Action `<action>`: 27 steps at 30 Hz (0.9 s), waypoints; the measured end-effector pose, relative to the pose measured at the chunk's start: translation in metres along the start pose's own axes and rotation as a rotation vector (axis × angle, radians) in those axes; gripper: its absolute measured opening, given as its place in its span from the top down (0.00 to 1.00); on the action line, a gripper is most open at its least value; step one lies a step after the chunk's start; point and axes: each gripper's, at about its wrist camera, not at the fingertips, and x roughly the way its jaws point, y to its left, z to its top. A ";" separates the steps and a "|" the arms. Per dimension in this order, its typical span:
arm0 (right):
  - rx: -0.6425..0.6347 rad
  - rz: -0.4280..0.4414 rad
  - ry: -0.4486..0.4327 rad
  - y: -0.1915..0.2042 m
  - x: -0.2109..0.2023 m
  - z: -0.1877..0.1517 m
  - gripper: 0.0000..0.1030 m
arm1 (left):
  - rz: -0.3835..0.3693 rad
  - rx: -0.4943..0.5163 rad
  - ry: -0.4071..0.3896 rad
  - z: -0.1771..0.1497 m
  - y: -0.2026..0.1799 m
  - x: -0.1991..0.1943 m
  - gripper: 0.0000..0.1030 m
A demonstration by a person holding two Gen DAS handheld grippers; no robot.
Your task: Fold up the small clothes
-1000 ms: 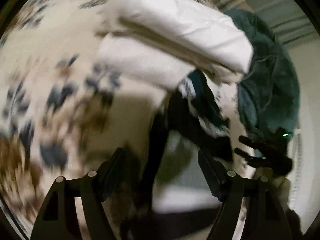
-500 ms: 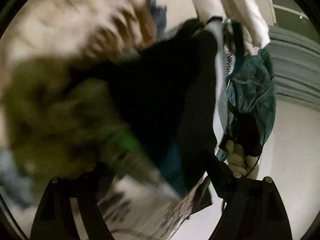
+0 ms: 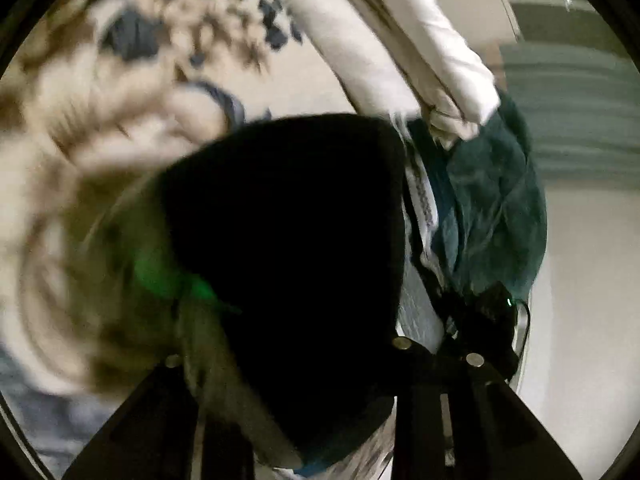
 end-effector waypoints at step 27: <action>-0.208 -0.327 0.090 0.056 0.015 -0.071 0.95 | 0.783 0.093 -0.049 -0.098 0.152 -0.091 0.00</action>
